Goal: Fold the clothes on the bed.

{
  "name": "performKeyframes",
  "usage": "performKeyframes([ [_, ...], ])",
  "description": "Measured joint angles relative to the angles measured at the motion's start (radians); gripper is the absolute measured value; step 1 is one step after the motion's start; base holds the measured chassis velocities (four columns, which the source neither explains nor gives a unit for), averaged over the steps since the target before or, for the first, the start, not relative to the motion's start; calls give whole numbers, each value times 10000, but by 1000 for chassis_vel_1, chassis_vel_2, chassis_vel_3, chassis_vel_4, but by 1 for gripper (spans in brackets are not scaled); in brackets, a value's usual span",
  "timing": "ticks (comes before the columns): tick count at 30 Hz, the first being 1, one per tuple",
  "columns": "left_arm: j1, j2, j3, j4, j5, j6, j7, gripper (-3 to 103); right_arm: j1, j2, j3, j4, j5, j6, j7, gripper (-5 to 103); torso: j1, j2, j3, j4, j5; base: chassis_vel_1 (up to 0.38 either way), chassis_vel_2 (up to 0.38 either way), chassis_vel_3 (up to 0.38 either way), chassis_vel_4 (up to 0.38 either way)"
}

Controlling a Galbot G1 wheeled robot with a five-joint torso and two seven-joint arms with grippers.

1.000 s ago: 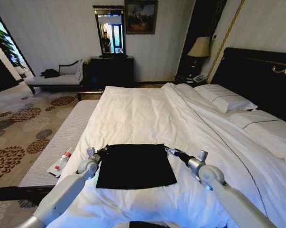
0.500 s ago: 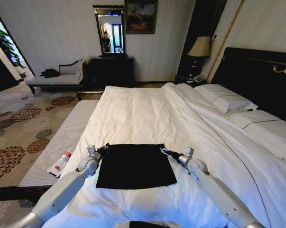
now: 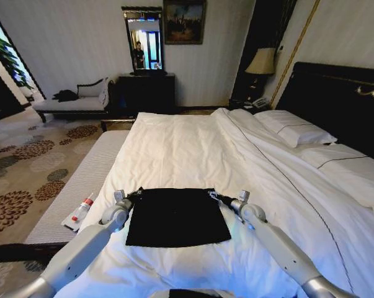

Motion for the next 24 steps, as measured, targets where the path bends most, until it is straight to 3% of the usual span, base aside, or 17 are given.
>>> performKeyframes([
  [3, -8, -10, 24, 0, -2, 0, -1, 1, 53, 10, -14, -77, 0, 12, -1, 101, 0, 0, 0, -1, 0, 0, 0, 0, 0],
  [6, -19, -8, 60, -8, -2, 0, -1, 1, 98, -22, -38, -93, 27, 16, 10, 87, 0, 0, 0, -1, 0, 0, 0, 0, 0],
  [8, -23, -8, 68, -12, -1, 0, -1, 1, 102, -39, -48, -88, 35, 15, 12, 87, 0, 0, 0, -2, 1, 0, 0, 0, 0],
  [12, -32, -49, 73, -12, 8, 0, 6, 1, 99, -103, -126, 19, 54, 15, 31, 65, 0, 0, 0, 0, 1, 0, 0, 0, 0],
  [14, -39, -72, 73, -6, 24, 0, 7, 1, 92, -115, -140, 59, 65, 14, 45, 65, 1, 0, 0, 0, 0, 0, 0, 0, 0],
  [17, -47, -162, 70, 3, 59, 0, 7, 1, 77, -143, -181, 150, 70, 8, 92, 48, 0, 0, 0, -1, 0, 0, 0, 0, 0],
  [21, -44, -176, 69, -22, 79, 0, 4, 1, 82, -162, -205, 193, 83, 8, 116, 37, 1, 0, 0, -1, 2, 0, 0, 0, 0],
  [24, -20, -175, 77, -63, 119, 0, -8, 1, 84, -207, -221, 293, 116, 14, 165, 21, 0, 0, 0, 0, 1, 0, 0, 0, 0],
])
